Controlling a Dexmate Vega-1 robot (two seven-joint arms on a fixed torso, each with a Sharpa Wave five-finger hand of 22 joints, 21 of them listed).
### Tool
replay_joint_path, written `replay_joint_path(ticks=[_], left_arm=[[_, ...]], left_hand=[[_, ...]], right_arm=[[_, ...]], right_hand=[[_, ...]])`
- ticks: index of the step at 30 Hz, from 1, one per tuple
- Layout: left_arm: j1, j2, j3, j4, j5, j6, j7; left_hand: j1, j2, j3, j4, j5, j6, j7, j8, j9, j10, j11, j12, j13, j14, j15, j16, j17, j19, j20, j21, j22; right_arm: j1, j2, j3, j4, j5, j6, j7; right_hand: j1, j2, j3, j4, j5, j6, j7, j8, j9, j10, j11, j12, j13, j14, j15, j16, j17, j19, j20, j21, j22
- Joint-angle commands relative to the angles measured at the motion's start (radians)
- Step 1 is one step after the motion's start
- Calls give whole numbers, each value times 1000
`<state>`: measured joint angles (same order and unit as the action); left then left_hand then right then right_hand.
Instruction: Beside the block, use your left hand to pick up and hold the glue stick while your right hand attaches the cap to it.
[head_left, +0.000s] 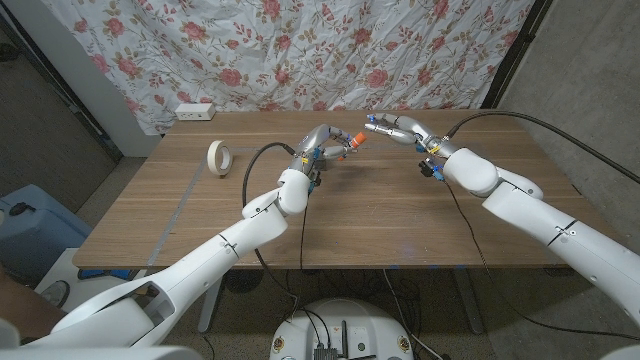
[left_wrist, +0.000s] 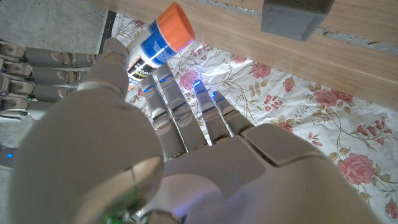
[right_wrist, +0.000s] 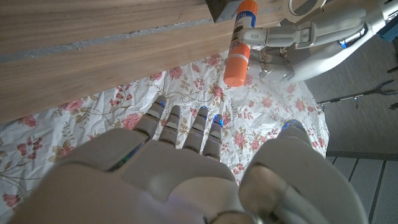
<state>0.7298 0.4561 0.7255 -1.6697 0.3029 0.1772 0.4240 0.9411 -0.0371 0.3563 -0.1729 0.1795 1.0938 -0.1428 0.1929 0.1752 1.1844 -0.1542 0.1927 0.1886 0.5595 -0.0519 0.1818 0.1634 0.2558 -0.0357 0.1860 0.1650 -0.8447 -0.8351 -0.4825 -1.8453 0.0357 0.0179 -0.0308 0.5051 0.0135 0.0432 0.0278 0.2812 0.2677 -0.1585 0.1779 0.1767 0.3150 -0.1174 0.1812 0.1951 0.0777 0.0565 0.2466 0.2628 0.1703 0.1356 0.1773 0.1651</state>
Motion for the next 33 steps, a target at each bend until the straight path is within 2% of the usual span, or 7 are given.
replay_joint_path(ticks=[1, 4, 14, 25, 33], left_arm=[[-1, -15, 3, 13, -13, 4, 13], [-4, -15, 5, 17, -13, 1, 15], [-6, -17, 10, 21, -20, -5, 13], [-9, -14, 7, 19, -19, -7, 16], [-11, -10, 6, 21, -19, -18, 17]], left_hand=[[-39, 92, 12, 4, 6, 104, 42, 9, 18, 75, -67, 4, 5, 5, -117, -2, 2, 2, -2, 2, 3], [-39, 92, 12, 4, 6, 104, 42, 9, 19, 75, -67, 4, 5, 5, -117, -2, 2, 2, -2, 2, 3], [-39, 92, 13, 4, 6, 103, 44, 8, 19, 74, -67, 4, 5, 4, -117, -3, 2, 2, -1, 2, 3], [-38, 94, 14, 3, 7, 103, 43, 8, 19, 74, -67, 4, 5, 5, -118, -2, 2, 2, -1, 2, 3], [-38, 94, 14, 3, 7, 102, 43, 8, 19, 73, -67, 4, 5, 5, -118, -3, 2, 2, -1, 2, 3]], right_arm=[[-37, 15, 1, -22, -59, 2, -71], [-43, 15, 2, -24, -65, 5, -75], [-84, 23, 5, -46, -106, 1, -130], [-105, 28, 6, -34, -141, 35, -155], [-113, 35, 8, -26, -146, 48, -160]], right_hand=[[-20, 13, 0, 13, -8, 7, 14, 8, 2, 10, -16, 7, -1, -12, -5, -3, 2, -21, -3, -2, 4], [-30, 17, -2, 16, -11, 8, 20, 9, 2, 7, -24, 7, -2, -17, -8, -4, 3, -34, -9, -3, 4], [-45, 13, -10, 20, -16, 19, 31, 13, 1, 1, -28, 5, -3, -21, -3, -6, 1, -45, -4, -2, 4], [-61, 16, -15, 24, -22, 38, 39, 19, 1, 12, -29, 10, -5, -19, 9, -5, 0, -35, -14, 6, 4], [-71, 22, -16, 27, -26, 47, 39, 20, 1, 21, -28, 13, -6, -12, 1, -2, -1, -21, -7, 12, 4]])
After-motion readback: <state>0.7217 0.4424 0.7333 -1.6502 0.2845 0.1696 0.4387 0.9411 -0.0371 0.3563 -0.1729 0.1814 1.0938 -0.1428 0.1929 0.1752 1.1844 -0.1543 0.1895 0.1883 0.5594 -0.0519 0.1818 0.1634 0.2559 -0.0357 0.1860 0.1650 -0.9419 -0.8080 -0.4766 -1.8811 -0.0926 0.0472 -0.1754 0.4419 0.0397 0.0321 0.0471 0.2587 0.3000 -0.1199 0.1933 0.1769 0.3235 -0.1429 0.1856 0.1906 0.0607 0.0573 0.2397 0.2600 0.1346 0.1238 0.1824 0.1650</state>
